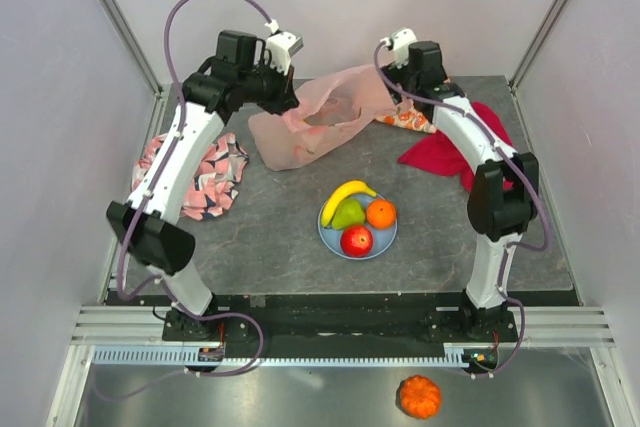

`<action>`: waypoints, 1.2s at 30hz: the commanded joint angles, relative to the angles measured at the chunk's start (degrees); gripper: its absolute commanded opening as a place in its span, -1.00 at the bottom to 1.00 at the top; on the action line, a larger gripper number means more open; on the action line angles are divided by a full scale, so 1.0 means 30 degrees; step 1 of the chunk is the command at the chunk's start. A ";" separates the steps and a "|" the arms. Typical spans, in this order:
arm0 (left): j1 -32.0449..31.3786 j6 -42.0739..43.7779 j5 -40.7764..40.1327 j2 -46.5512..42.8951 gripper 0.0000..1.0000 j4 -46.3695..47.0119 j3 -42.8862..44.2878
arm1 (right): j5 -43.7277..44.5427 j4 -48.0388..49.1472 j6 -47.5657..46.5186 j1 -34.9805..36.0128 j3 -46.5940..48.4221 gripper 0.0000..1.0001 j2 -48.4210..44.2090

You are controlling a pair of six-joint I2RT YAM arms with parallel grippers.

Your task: Take the fake fruits out of the plastic bag

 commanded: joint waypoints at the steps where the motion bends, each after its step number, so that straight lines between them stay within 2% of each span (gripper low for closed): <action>1: -0.0004 0.2091 -0.1500 0.2664 -0.97 0.0572 0.2860 | 0.1407 0.0587 0.1160 -0.2699 0.2483 0.96 0.1985; 4: 0.0113 0.3119 -0.2497 0.6499 -0.97 0.0572 0.7571 | 0.0058 0.0440 0.1664 -0.3408 0.5060 0.96 0.3245; 5: 0.0316 0.3210 -0.2557 0.7640 -0.97 0.0601 1.0543 | -0.0089 0.0498 0.1635 -0.3439 0.5740 0.96 0.3509; 6: 0.0376 0.3268 -0.2703 0.9537 -0.97 0.0660 1.2168 | -0.0264 0.0470 0.1779 -0.3497 0.6442 0.96 0.4033; 8: 0.0435 0.3211 -0.3083 1.0986 -0.97 0.1968 1.5564 | -0.0354 0.0672 0.2159 -0.3585 0.8348 0.96 0.4331; 9: 0.0435 0.2833 -0.3172 1.1137 -0.97 0.3110 1.5728 | -0.0122 0.0936 0.2249 -0.3615 0.8876 0.96 0.4245; 12: 0.0377 0.1925 -0.3056 0.9071 -0.97 0.8440 1.3043 | 0.0317 0.1669 0.2687 -0.3702 0.8940 0.96 0.3222; 13: 0.0232 0.1805 -0.3056 0.8594 -0.97 0.9497 1.1729 | 0.0465 0.1671 0.2805 -0.3732 0.8853 0.96 0.2899; 15: 0.0114 0.1368 -0.2036 0.7802 -0.97 1.0417 1.1685 | 0.0583 0.1613 0.3388 -0.3878 0.7805 0.96 0.1466; 18: -0.0121 0.1102 0.0278 0.6952 -0.97 0.8844 1.1922 | 0.1080 0.1379 0.3451 -0.4287 0.5234 0.96 -0.0993; 20: -0.0238 0.0955 0.2234 0.5606 -0.97 0.7552 1.0725 | 0.1199 0.1260 0.3392 -0.4551 0.2252 0.96 -0.3212; 21: -0.0296 0.0839 0.2914 0.4963 -0.97 0.5834 1.0082 | 0.1112 0.1115 0.3595 -0.4959 0.1158 0.96 -0.4010; 23: -0.0356 0.0808 0.4377 0.3031 -0.97 0.4010 0.7215 | 0.0381 0.0734 0.3772 -0.5371 -0.2229 0.96 -0.6288; 25: -0.0414 0.0896 0.5027 0.0870 -0.97 0.1606 0.3468 | -0.0379 0.0094 0.3918 -0.5987 -0.4118 0.96 -0.7586; 26: -0.0414 0.1070 0.5262 0.0072 -0.97 0.1076 0.2004 | -0.2471 -0.0259 0.3977 -0.6046 -0.5432 0.96 -0.8607; 27: -0.0414 0.1275 0.5120 -0.0719 -0.97 0.0810 -0.1143 | -0.4146 -0.0930 0.3949 -0.6076 -0.5938 0.96 -0.9110; 28: -0.0414 0.1306 0.4364 -0.1684 -0.97 0.0807 -0.2654 | -0.6019 -0.1082 0.3775 -0.6076 -0.6378 0.96 -0.9551; 29: -0.0414 0.1335 0.4008 -0.2970 -0.97 0.0836 -0.3945 | -1.0069 -0.0938 0.3976 -0.6076 -0.7137 0.96 -1.0541; 30: -0.0414 0.1509 0.3541 -0.3447 -0.97 0.0807 -0.5727 | -1.1647 0.0107 0.4384 -0.5815 -0.7463 0.96 -1.0870; 31: -0.0414 0.1424 0.2289 -0.3655 -0.97 0.0691 -0.6296 | -1.3171 0.0205 0.4852 -0.5580 -0.7553 0.93 -1.1018; 33: -0.0385 0.1131 0.1547 -0.3949 -0.97 0.0572 -0.7204 | -1.4847 -0.1015 0.4450 -0.3074 -0.6446 0.90 -1.0495; 36: -0.0356 0.0487 0.0871 -0.3891 -0.97 0.0806 -0.7736 | -1.5645 -0.1929 0.2898 -0.0376 -0.5681 0.81 -0.9645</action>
